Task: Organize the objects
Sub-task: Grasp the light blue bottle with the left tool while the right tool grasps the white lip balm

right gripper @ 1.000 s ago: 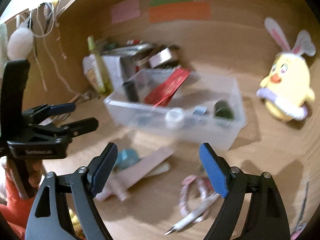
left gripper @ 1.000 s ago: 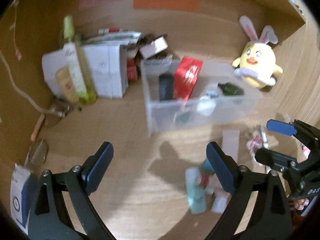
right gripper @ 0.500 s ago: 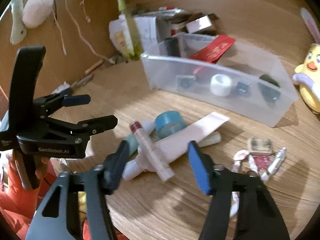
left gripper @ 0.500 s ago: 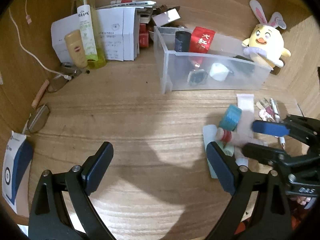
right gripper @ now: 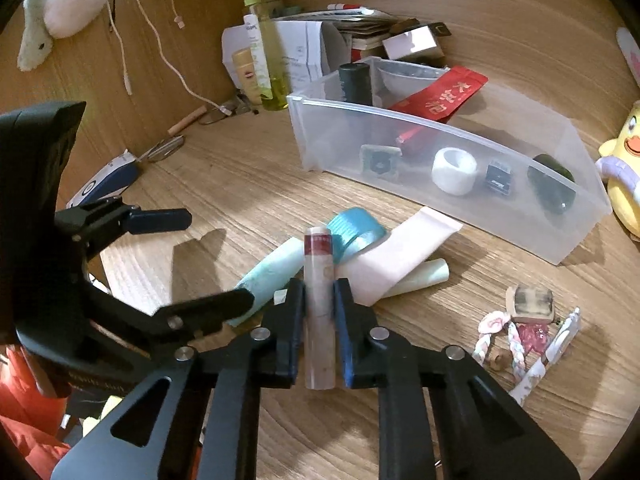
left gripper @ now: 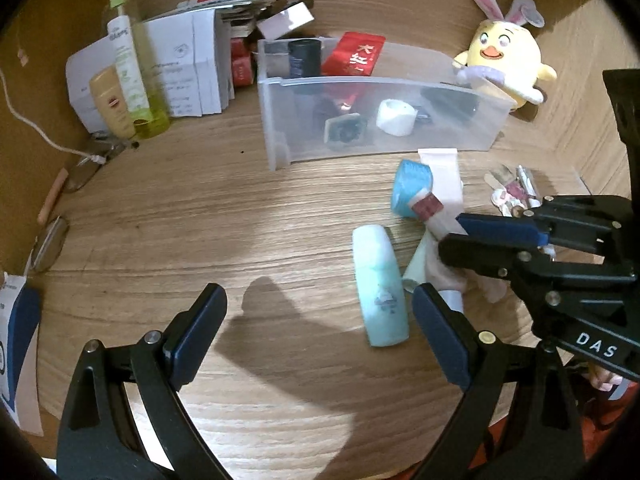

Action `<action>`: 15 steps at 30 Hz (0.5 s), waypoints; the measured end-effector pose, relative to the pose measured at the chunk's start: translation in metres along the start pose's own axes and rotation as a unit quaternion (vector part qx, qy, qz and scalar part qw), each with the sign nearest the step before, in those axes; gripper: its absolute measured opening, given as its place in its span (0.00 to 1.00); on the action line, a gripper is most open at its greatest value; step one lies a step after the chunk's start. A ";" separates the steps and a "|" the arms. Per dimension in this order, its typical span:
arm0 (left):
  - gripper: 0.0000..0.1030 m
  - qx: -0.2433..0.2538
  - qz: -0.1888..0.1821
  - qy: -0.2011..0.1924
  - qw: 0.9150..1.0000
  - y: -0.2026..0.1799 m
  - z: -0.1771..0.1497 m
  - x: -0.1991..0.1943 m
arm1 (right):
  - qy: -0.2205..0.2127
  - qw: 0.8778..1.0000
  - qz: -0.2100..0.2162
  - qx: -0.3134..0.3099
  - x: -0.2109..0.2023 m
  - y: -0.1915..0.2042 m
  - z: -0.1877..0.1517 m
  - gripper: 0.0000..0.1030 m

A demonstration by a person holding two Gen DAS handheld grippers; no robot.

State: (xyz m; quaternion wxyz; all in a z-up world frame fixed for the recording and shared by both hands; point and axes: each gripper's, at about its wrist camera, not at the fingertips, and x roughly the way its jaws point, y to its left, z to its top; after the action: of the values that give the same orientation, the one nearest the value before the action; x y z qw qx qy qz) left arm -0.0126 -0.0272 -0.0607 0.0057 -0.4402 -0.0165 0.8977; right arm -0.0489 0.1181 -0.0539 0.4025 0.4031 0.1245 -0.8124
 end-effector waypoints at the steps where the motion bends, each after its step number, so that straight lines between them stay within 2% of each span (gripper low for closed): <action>1: 0.92 0.001 0.001 0.001 1.000 -0.001 0.000 0.001 | -0.001 1.000 0.001 0.004 -0.001 -0.002 -0.001 0.14; 5: 0.91 0.002 0.011 0.001 1.000 -0.004 0.000 0.005 | -0.011 1.000 -0.002 0.025 -0.008 -0.012 -0.002 0.14; 9: 0.76 0.002 0.007 0.012 1.000 -0.005 -0.001 0.011 | -0.027 0.999 -0.009 0.045 -0.020 -0.025 -0.003 0.14; 12: 0.73 0.000 0.011 0.006 1.000 -0.005 -0.001 0.013 | -0.041 0.997 -0.016 0.061 -0.031 -0.036 -0.001 0.14; 14: 0.66 0.000 0.013 0.001 1.000 -0.006 0.000 0.013 | -0.048 0.996 -0.019 0.070 -0.036 -0.042 0.000 0.14; 15: 0.58 0.002 0.012 -0.001 1.000 -0.007 0.002 0.013 | -0.051 0.996 -0.021 0.074 -0.039 -0.045 0.001 0.14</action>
State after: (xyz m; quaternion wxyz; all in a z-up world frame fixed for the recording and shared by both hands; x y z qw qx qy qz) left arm -0.0220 -0.0204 -0.0700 -0.0041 -0.4397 -0.0099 0.8981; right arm -0.0693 0.1680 -0.0297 0.3605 0.3868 0.0518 -0.8472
